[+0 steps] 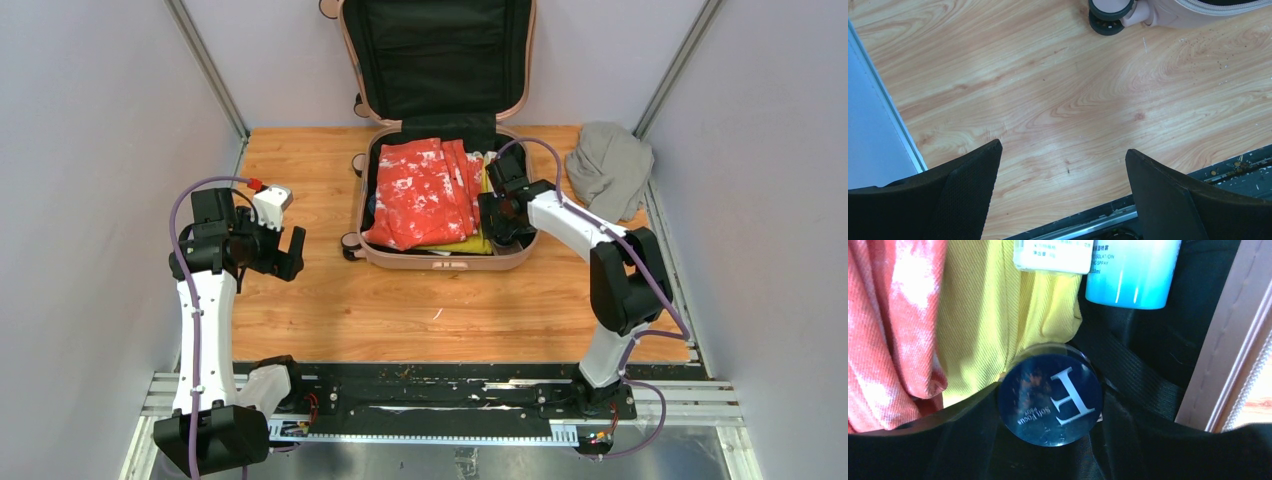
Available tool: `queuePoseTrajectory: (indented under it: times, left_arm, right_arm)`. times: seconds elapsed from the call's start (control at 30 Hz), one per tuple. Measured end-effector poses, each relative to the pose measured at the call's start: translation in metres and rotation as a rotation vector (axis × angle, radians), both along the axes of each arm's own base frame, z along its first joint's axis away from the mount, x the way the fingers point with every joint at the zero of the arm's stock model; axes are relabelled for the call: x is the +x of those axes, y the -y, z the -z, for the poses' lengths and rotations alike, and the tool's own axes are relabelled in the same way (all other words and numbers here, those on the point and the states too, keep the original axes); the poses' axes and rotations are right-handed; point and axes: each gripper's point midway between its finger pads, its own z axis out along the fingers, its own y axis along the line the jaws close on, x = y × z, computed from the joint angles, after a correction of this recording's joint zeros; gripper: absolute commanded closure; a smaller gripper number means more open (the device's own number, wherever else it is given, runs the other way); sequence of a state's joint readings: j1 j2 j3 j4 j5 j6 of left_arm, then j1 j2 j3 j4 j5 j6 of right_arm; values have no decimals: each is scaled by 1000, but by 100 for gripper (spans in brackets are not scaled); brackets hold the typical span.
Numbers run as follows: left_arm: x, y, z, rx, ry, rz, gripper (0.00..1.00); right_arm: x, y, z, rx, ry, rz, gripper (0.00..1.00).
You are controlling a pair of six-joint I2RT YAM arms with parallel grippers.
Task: Pack the luggage
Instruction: Place the makeup in the luggage, then move the luggage to the center of the board.
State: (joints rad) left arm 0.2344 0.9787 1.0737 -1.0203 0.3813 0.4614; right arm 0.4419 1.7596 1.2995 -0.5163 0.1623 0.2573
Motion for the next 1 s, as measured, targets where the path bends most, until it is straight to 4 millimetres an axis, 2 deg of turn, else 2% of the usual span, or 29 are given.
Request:
queuePoseTrajectory:
  times: [0.13,0.27,0.37,0.5,0.6,0.67,0.73,0.83,0.93,1.0]
  left_arm:
    - [0,0,0,0,-1,1,0]
    - [1,1,2,-9,-9,5,0]
    - [2,3,4,-22,-19,11,0]
    - [3,5,6,-35,-27,17,0]
    - [3,6,6,-41,-29,20,0]
    - [3,7,6,-46,-29,24,0]
    - [3,8,6,-51,-28,27,0]
    - [4,11,5,-62,-27,36,0]
    - [4,12,7,-73,-34,44,0]
    - [5,13,9,-81,-44,46,0]
  right_arm:
    - [1,-2,-2,11,2,5,2]
    - [4,-4,-16,25,26,2,0]
    - [14,-6,-46,55,84,5,0]
    - [33,2,-110,130,229,35,3]
    - [48,27,-150,170,324,96,5]
    - [55,46,-160,178,356,144,6]
    - [59,65,-156,187,352,192,7]
    - [52,81,-118,220,273,241,8]
    - [27,83,-65,264,131,267,11]
    - [12,75,-45,307,60,257,14]
